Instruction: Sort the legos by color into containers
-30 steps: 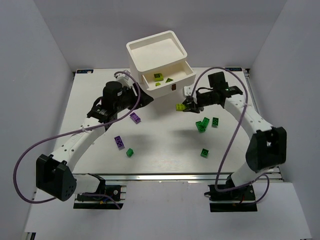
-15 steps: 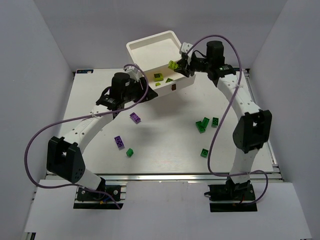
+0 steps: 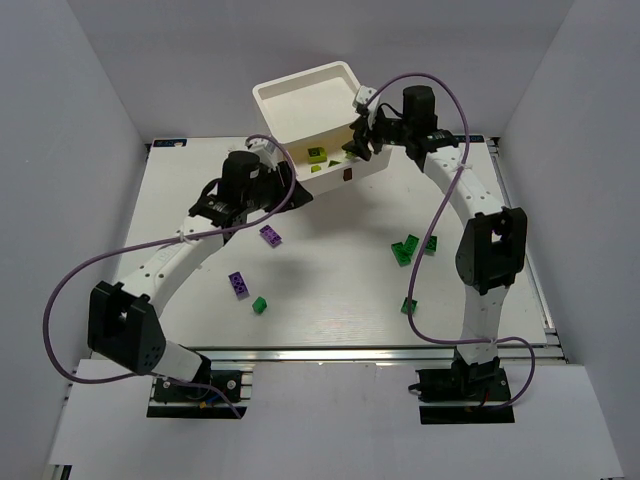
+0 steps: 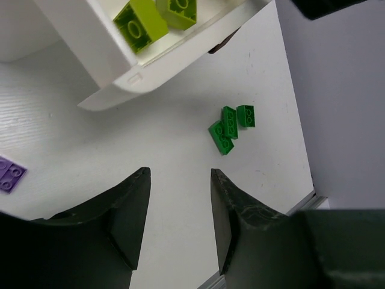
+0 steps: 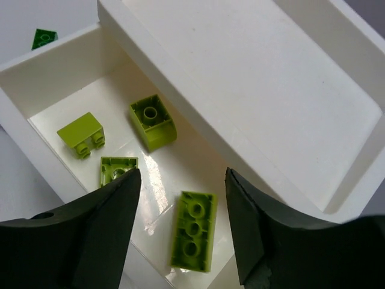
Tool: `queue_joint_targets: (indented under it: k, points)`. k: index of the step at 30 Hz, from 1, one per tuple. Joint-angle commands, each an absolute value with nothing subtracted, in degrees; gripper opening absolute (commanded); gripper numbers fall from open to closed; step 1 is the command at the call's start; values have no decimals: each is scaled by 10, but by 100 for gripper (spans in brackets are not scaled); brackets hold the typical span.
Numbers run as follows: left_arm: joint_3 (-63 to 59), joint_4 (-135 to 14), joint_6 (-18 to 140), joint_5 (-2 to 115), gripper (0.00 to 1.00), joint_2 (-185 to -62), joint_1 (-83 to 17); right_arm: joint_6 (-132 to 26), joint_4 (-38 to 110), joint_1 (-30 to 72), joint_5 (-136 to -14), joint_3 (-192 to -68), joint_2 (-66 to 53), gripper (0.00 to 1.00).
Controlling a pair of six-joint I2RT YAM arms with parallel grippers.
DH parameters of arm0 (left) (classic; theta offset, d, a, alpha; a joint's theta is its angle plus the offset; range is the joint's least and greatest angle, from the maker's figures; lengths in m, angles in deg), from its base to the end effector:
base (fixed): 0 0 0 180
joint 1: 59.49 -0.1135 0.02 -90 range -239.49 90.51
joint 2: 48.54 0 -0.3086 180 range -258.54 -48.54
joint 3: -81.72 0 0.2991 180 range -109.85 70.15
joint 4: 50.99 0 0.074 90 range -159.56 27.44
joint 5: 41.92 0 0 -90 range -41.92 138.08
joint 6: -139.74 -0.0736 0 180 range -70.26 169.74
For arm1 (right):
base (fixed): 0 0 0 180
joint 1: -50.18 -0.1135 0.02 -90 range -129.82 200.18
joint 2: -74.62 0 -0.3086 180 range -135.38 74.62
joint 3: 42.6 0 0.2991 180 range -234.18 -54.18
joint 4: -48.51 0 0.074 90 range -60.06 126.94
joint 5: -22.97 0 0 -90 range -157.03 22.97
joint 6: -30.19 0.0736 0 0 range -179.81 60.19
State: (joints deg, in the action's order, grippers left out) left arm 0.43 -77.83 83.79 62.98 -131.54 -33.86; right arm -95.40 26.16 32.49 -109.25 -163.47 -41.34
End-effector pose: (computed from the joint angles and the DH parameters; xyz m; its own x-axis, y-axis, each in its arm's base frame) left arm 0.3604 -0.1939 0.3415 -0.7051 -0.2619 -0.6590 0.2738 0.7567 -0.5937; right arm 0.5334 0.2221 0.3780 0.2542 -0.3713 -0.8930 -0.8459 0.3623 -0.3915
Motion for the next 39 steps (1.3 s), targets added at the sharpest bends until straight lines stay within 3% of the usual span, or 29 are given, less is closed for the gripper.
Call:
queue_joint_targets:
  k: [1,2,4,5,7,10,11,13,15,16,19,20,23,27,39]
  points:
    - [30,-802,845,600,54,-1254,-337,-884,326,328,-1109,-1665,-368,63]
    - [36,-806,847,596,51,-1247,-337,-873,326,330,-1112,-1669,-366,60]
    - [57,-819,856,585,40,-1223,-337,-840,327,334,-1161,-1674,-353,40]
    - [65,-822,863,577,37,-1213,-337,-835,327,337,-1193,-1668,-337,20]
    - [94,-834,871,565,26,-1195,-337,-877,293,351,-1302,-1628,-316,0]
    - [131,-841,886,552,22,-1160,-337,-1076,195,354,-1355,-1564,-276,0]
    - [152,-844,895,546,22,-1145,-342,-1155,68,350,-1342,-1564,-274,0]
    - [171,-856,900,541,22,-1131,-342,-1319,-37,348,-1306,-1578,-282,0]
    - [193,-863,909,534,23,-1113,-342,-1346,-100,344,-1273,-1588,-300,0]
    - [200,-865,910,534,24,-1107,-347,-1346,-103,341,-1232,-1589,-308,0]
    - [218,-870,917,523,40,-1089,-347,-1292,-43,327,-1137,-1555,-322,0]
    - [220,-871,918,521,51,-1087,-347,-1276,-13,326,-1114,-1540,-325,0]
    - [220,-876,918,514,68,-1087,-347,-1224,95,314,-1046,-1503,-330,0]
    - [217,-885,920,505,74,-1082,-347,-1177,156,300,-996,-1519,-358,0]
    - [224,-901,927,492,75,-1066,-347,-1104,219,281,-971,-1620,-437,0]
